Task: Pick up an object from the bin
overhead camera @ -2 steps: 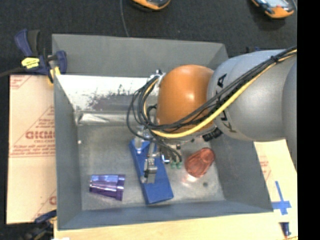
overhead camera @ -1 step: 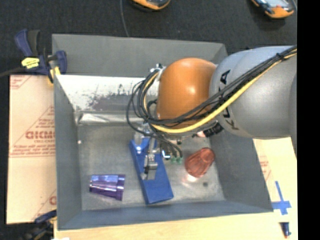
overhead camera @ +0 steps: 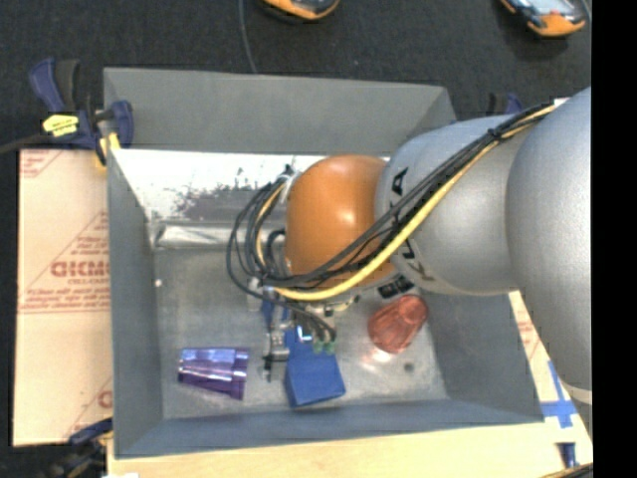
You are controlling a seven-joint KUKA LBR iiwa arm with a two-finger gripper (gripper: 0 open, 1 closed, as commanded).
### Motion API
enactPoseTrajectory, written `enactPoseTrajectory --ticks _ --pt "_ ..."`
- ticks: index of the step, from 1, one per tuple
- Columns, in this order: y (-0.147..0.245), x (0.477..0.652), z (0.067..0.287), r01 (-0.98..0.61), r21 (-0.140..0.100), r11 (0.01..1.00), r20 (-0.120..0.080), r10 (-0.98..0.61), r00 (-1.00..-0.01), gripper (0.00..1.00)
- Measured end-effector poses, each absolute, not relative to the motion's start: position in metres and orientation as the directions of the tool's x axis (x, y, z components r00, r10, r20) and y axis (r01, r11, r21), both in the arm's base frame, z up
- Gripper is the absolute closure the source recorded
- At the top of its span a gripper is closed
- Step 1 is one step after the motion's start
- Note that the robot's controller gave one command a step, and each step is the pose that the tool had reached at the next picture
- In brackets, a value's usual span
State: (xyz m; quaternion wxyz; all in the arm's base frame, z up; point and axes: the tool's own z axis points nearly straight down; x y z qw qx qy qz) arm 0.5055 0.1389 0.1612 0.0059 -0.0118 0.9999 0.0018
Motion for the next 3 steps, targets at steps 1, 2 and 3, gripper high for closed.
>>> enactPoseTrajectory --ticks 1,2,3 --pt "0.172 0.481 0.128 -0.192 0.0 0.981 -0.017 -0.192 -0.981 0.0" --pt "0.187 0.476 0.085 -0.282 -0.001 0.959 -0.012 -0.282 -0.959 0.0" --pt "0.169 0.494 0.078 -0.108 0.007 0.994 -0.02 -0.107 -0.994 1.0"
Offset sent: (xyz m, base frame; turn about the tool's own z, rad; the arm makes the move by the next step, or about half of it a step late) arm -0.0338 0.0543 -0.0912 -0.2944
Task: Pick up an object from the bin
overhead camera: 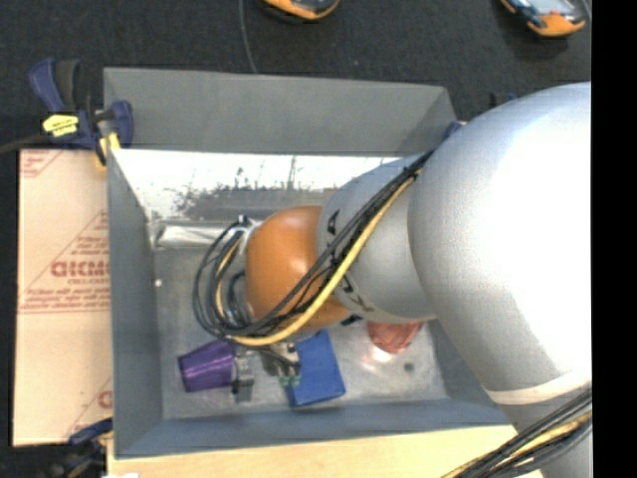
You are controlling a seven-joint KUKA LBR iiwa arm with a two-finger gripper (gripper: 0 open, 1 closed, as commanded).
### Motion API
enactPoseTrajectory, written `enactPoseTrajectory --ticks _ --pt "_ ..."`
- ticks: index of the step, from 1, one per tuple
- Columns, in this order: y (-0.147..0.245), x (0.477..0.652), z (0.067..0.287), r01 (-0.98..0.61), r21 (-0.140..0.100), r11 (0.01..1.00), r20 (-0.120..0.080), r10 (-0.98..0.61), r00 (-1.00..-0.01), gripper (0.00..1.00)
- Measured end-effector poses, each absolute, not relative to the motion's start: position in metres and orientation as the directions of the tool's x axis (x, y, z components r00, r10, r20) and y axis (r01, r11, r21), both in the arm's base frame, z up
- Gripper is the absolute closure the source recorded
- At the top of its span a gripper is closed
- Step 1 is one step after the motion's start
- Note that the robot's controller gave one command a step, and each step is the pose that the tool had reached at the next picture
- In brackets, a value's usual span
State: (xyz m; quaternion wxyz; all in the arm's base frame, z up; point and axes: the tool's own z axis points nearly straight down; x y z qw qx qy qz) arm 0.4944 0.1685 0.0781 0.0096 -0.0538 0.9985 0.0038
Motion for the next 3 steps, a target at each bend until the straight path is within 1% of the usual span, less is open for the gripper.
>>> enactPoseTrajectory --ticks 1,2,3 --pt "0.169 0.494 0.078 -0.106 0.007 0.994 -0.019 -0.106 -0.994 1.0" --pt "0.167 0.498 0.134 -0.111 0.004 0.994 -0.012 -0.111 -0.994 1.0" --pt "0.166 0.498 0.181 -0.12 0.005 0.993 -0.019 -0.12 -0.993 1.0"
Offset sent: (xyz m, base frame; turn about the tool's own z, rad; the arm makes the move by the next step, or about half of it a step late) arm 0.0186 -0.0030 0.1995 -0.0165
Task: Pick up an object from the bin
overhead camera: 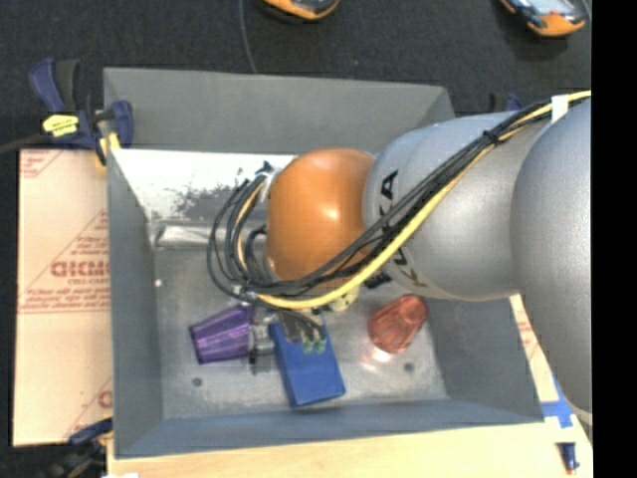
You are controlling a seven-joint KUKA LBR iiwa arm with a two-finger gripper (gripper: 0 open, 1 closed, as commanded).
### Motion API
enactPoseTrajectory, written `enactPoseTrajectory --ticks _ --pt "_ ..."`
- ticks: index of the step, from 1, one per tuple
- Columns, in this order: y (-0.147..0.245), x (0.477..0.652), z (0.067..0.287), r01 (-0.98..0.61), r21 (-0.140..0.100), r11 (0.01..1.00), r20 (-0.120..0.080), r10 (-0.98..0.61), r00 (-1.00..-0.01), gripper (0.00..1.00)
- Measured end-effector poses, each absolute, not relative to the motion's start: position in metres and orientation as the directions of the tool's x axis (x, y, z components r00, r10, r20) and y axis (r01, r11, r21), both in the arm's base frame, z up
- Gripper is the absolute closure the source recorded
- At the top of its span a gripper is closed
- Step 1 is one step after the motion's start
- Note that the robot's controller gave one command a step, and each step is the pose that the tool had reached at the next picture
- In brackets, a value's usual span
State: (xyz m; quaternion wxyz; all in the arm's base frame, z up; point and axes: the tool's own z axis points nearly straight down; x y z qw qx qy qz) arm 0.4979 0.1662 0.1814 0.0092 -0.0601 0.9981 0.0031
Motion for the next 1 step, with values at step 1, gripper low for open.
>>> enactPoseTrajectory --ticks 1 --pt "0.1674 0.4986 0.235 -0.12 0.004 0.993 -0.014 -0.12 -0.993 1.0"
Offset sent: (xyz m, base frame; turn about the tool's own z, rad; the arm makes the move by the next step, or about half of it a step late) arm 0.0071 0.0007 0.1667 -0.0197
